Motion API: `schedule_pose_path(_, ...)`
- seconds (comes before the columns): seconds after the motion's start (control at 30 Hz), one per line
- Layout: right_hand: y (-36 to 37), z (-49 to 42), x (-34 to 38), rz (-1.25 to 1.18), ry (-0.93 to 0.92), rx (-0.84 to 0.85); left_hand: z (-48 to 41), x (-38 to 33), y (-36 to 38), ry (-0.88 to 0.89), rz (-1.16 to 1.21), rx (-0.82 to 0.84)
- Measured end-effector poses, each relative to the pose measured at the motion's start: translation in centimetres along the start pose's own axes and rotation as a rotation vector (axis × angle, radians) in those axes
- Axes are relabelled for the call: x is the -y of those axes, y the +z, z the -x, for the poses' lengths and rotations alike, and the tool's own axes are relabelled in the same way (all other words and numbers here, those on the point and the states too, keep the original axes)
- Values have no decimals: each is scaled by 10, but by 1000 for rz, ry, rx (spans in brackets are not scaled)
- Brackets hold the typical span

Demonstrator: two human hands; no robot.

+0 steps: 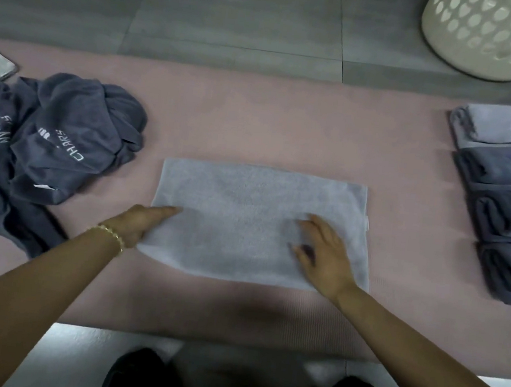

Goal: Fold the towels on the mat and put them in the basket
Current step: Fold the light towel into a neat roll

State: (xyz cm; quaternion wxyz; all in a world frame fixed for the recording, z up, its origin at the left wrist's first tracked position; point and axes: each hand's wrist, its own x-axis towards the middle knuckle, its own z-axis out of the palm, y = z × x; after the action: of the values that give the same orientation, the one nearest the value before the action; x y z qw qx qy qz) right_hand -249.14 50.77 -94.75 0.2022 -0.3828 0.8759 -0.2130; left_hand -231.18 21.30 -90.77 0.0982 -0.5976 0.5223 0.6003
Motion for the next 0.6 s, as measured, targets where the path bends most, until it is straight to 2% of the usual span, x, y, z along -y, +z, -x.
schedule_pose_path(0.07,11,-4,-3,81,-44,91,20,-29,2,69,-30,156)
schedule_pose_path(0.17,14,-4,-10,52,-40,119,60,-69,21,312,-112,285)
schedule_pose_path(0.23,5,-6,-4,-189,57,65,86,-85,42,412,-65,380)
schedule_pose_path(0.3,-8,-9,-1,-526,232,6,103,-89,69,470,18,473)
schedule_pose_path(0.37,-22,-13,-8,-826,376,-41,113,-90,99,471,94,604)
schedule_pose_path(0.43,-35,-12,-19,-1121,505,-3,113,-88,125,433,146,673)
schedule_pose_path(0.5,-45,-9,-27,-1296,617,87,96,-79,144,541,35,494)
schedule_pose_path(0.6,-47,-5,-29,-1384,759,149,51,-50,150,850,-406,200)
